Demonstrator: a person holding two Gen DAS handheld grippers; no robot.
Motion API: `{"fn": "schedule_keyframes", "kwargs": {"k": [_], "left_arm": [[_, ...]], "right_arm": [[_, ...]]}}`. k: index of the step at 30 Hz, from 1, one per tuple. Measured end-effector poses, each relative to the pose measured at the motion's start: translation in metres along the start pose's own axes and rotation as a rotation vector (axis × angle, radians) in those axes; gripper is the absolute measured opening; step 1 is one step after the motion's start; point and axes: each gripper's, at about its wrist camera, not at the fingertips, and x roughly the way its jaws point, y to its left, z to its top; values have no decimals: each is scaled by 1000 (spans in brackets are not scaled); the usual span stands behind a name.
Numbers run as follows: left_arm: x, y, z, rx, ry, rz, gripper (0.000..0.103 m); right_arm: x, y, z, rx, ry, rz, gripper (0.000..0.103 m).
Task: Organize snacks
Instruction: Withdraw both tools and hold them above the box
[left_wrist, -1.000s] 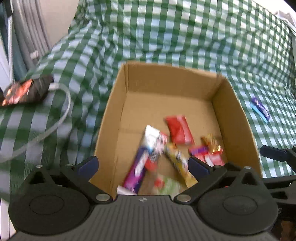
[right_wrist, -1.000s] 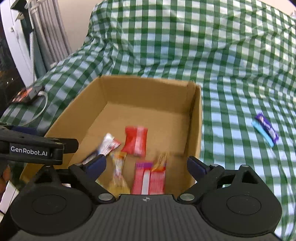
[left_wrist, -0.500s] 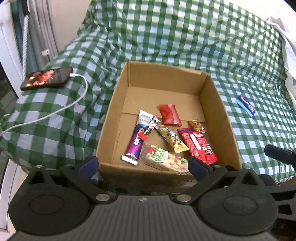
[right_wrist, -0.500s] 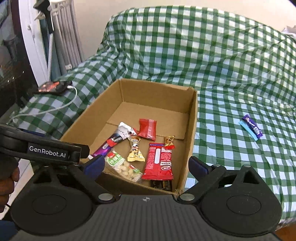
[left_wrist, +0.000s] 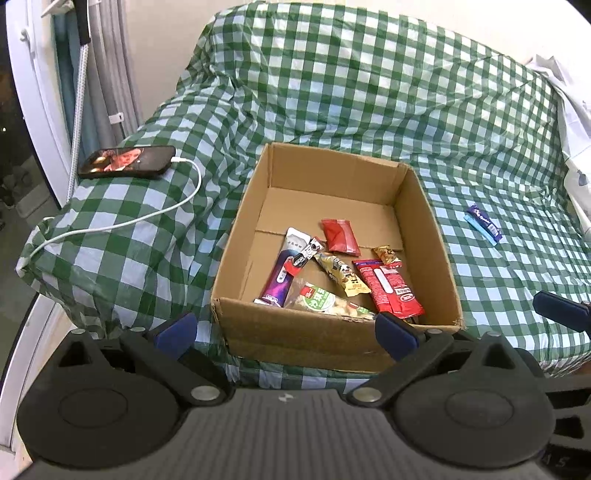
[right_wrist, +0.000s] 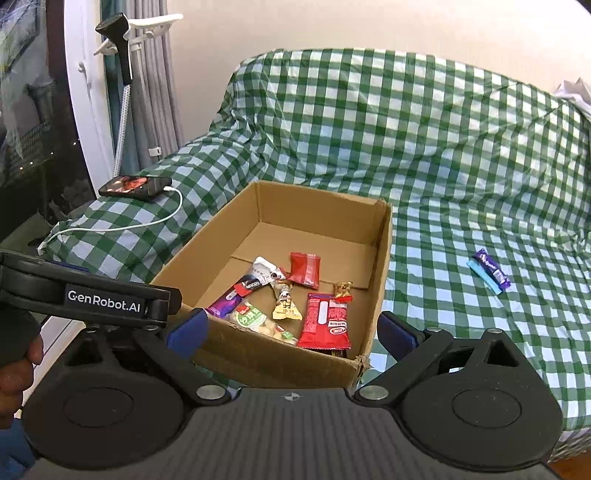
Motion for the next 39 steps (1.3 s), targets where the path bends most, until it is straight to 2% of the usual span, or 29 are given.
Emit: {"fn": "schedule_keyframes", "kwargs": {"k": [18,39], "left_arm": [[-20,-2,-9,4,-32,-5,103],[-23,-2,-12,4,-23,-6,103]], "right_arm": [[-26,2,-7,9,-43,-9,100],[-25,0,-8,12,-38,-13,102]]}}
